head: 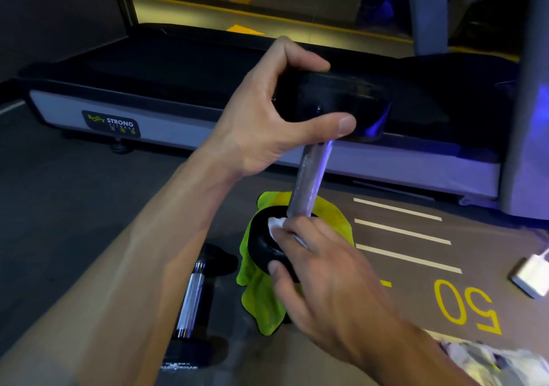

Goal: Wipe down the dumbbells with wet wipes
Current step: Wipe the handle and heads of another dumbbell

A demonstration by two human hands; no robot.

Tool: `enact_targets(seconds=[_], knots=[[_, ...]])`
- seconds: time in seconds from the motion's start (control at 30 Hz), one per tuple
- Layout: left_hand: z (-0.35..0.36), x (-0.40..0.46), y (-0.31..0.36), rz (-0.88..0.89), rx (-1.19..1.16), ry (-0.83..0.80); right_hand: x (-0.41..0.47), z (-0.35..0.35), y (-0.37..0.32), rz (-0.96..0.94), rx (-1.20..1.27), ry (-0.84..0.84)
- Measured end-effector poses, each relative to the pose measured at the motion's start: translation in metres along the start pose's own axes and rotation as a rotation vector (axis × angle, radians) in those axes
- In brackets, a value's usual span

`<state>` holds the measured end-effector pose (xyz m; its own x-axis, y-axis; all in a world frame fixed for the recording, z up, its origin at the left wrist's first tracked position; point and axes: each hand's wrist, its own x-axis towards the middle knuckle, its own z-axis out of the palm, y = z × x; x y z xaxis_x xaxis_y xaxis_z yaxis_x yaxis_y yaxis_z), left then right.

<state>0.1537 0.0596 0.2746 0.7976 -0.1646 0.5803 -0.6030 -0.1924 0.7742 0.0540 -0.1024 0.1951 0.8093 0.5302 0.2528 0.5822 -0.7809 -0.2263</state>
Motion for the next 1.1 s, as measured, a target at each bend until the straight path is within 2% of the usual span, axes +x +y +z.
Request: enact_targets(seconds=[0.1, 0.27, 0.43, 0.57, 0.67, 0.77, 0.83, 1.0, 1.1], knots=[[0.001, 0.001, -0.001, -0.004, 0.0, 0.017, 0.001, -0.001, 0.001, -0.002, 0.045, -0.013], [-0.001, 0.001, -0.003, -0.011, 0.009, 0.063, -0.014, -0.016, 0.022, 0.032, 0.081, 0.064], [0.003, -0.001, -0.005, -0.007, 0.003, 0.098, 0.01, 0.006, -0.018, 0.029, 0.036, 0.018], [-0.001, -0.003, -0.005, -0.004, 0.004, 0.097, 0.004, 0.006, -0.008, -0.048, 0.108, -0.022], [-0.004, -0.005, -0.005, -0.009, 0.003, 0.1, -0.017, 0.002, 0.017, -0.095, 0.143, 0.087], [-0.005, -0.005, -0.005, -0.015, -0.002, 0.104, -0.027, 0.001, 0.042, -0.032, 0.175, 0.163], [-0.006, -0.006, -0.006, -0.022, -0.009, 0.107, -0.025, 0.001, 0.044, 0.015, 0.201, 0.207], [-0.009, -0.007, -0.009, -0.029, -0.025, 0.105, -0.006, -0.01, 0.048, -0.015, 0.291, 0.331], [-0.01, -0.006, -0.01, -0.03, -0.031, 0.113, 0.011, -0.028, 0.054, 0.118, 0.263, 0.538]])
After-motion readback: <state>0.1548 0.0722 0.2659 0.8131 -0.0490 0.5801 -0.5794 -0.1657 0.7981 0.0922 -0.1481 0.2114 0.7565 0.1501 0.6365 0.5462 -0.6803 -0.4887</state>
